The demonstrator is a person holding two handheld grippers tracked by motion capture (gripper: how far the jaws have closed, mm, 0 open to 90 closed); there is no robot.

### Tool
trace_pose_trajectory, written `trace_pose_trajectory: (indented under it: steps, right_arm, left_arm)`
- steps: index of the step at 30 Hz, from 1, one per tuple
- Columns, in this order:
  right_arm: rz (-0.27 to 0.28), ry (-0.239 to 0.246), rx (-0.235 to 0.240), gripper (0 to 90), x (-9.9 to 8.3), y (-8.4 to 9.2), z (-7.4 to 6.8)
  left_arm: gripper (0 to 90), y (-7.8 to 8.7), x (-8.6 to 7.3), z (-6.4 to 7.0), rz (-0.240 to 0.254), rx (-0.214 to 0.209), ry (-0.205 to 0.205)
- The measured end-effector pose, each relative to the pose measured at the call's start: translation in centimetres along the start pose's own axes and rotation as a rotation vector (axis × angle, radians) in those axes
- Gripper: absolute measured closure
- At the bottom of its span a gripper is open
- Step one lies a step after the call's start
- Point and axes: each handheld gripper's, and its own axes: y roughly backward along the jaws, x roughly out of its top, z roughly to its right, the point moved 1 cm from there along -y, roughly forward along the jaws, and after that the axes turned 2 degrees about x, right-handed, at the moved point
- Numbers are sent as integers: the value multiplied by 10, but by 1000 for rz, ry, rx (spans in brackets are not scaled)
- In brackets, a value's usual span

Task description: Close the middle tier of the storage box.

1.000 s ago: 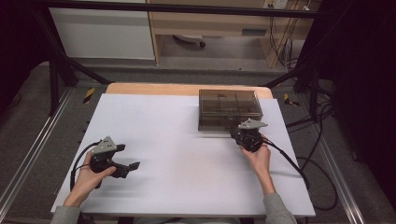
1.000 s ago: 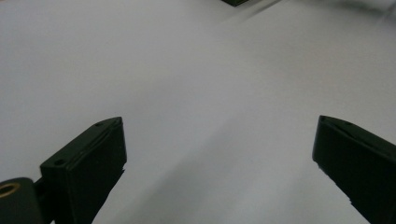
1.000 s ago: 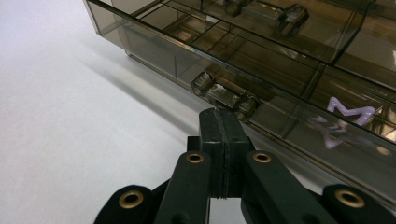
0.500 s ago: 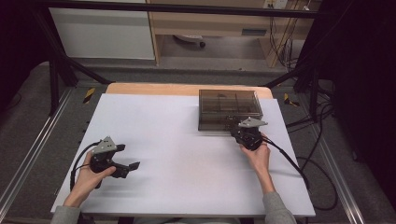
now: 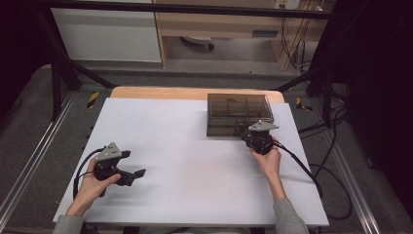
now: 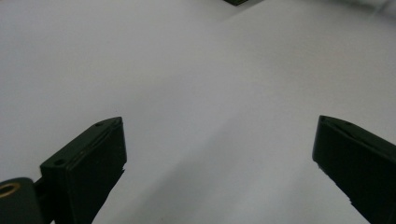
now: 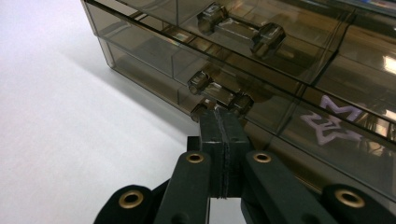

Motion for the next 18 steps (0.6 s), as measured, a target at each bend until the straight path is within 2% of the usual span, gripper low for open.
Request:
trace_pose_trajectory:
  steps: [18]
  right_arm:
    - [-13, 4, -4, 900, 1, -6, 3]
  left_arm:
    - [26, 0, 0, 0, -1, 0, 0]
